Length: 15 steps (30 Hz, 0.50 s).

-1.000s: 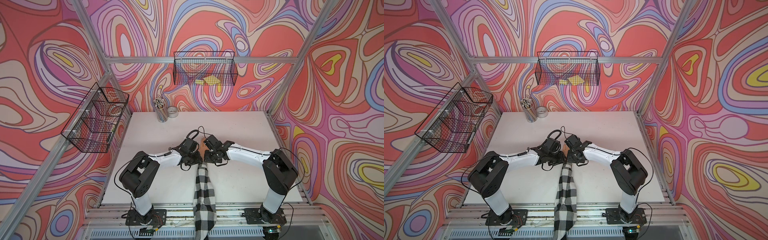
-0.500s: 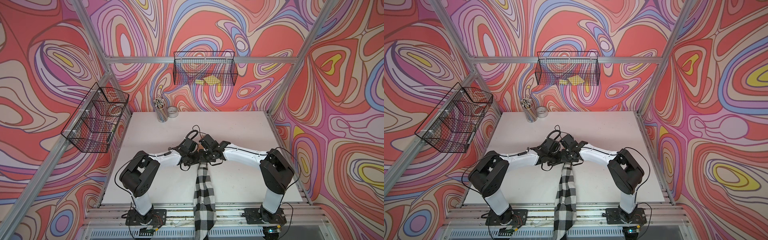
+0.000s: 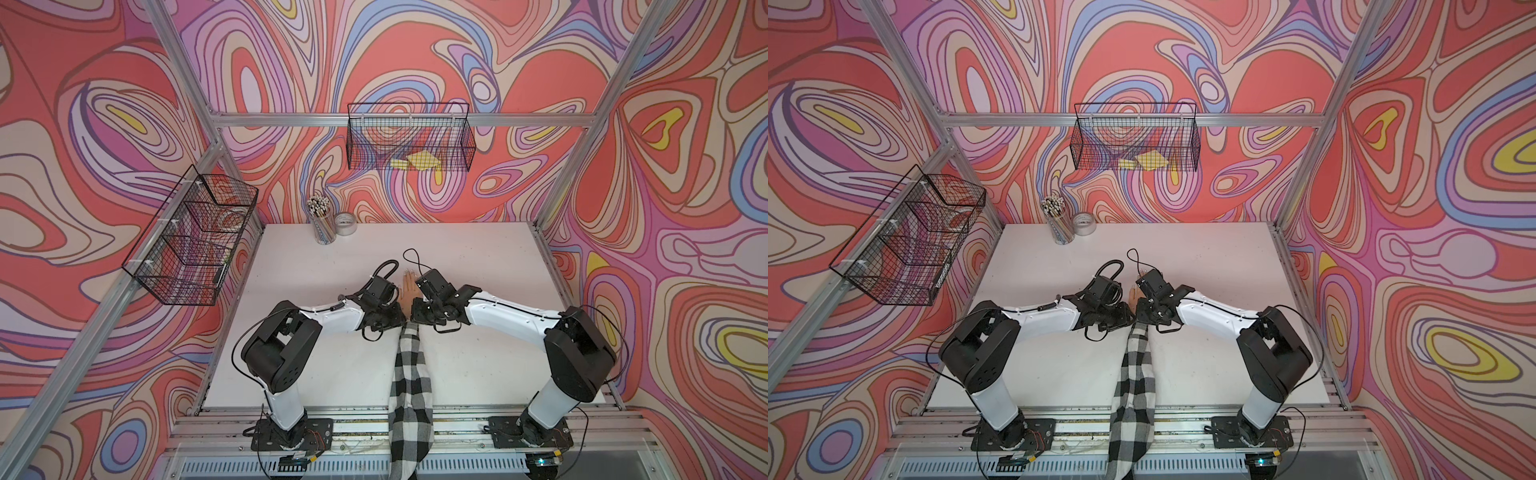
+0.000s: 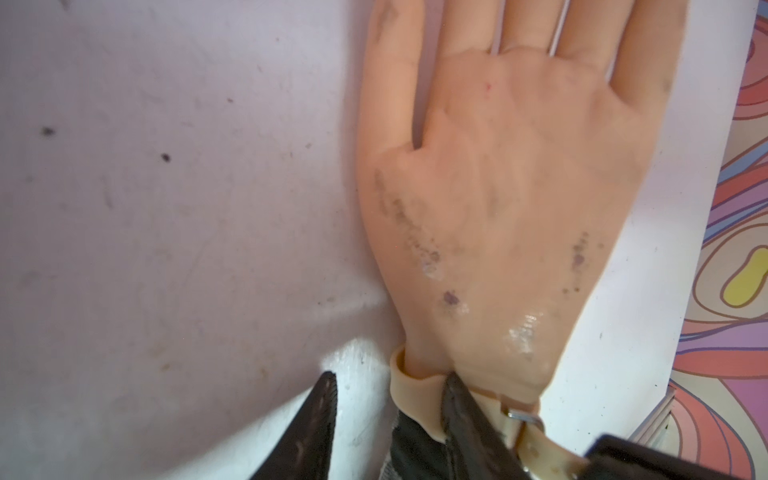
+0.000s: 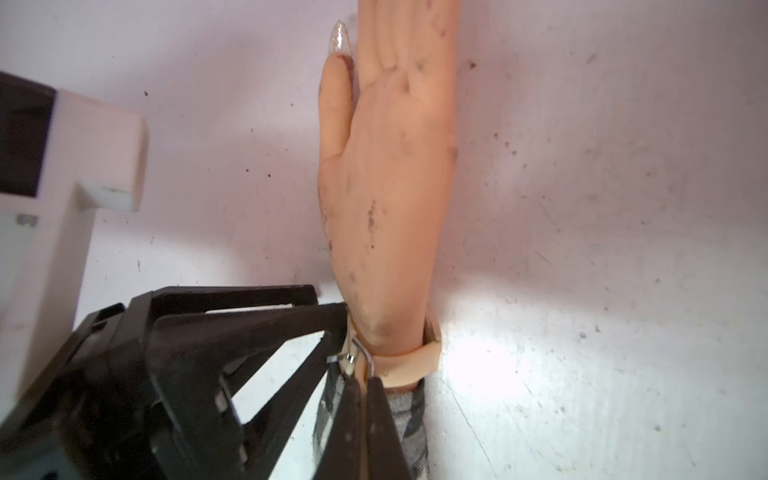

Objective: Take off the watch
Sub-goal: Untie the watch from the hand.

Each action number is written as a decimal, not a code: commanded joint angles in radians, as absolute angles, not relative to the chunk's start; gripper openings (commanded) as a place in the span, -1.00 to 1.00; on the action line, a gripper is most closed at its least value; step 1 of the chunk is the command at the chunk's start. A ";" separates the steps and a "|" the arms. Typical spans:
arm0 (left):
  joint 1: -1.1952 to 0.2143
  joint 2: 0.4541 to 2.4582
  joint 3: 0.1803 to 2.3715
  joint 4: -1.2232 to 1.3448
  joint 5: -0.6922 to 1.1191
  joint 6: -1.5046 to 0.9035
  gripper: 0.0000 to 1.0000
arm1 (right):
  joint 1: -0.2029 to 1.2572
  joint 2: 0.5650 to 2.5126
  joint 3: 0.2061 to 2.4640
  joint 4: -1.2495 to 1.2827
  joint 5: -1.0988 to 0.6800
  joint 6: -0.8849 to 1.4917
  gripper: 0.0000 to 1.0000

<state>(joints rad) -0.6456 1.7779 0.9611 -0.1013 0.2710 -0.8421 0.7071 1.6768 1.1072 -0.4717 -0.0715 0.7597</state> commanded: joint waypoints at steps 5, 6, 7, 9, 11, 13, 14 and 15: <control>-0.661 1.834 0.935 -0.317 0.212 -0.816 -0.09 | 0.704 1.660 1.074 -0.475 -0.090 0.745 -1.00; -0.661 1.820 0.943 -0.329 0.204 -0.810 -0.08 | 0.704 1.659 1.071 -0.473 -0.090 0.747 -1.00; -0.661 1.800 0.952 -0.341 0.196 -0.802 -0.05 | 0.704 1.657 1.069 -0.472 -0.090 0.747 -1.00; -0.660 1.765 0.975 -0.368 0.181 -0.786 0.02 | 0.704 1.651 1.063 -0.473 -0.085 0.747 -1.00; -0.658 1.728 1.002 -0.396 0.167 -0.770 0.13 | 0.704 1.646 1.063 -0.475 -0.084 0.747 -1.00; -0.658 1.703 1.025 -0.416 0.159 -0.757 0.20 | 0.704 1.643 1.063 -0.476 -0.084 0.747 -1.00; -0.658 1.690 1.036 -0.421 0.159 -0.753 0.23 | 0.704 1.642 1.064 -0.475 -0.084 0.747 -1.00; -0.658 1.681 1.042 -0.422 0.159 -0.752 0.25 | 0.704 1.640 1.065 -0.475 -0.083 0.747 -1.00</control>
<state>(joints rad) -0.6540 1.7218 1.0168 -0.2935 0.2001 -0.7822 0.7055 1.6627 1.0843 -0.4404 -0.0765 0.7563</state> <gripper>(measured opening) 0.609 0.049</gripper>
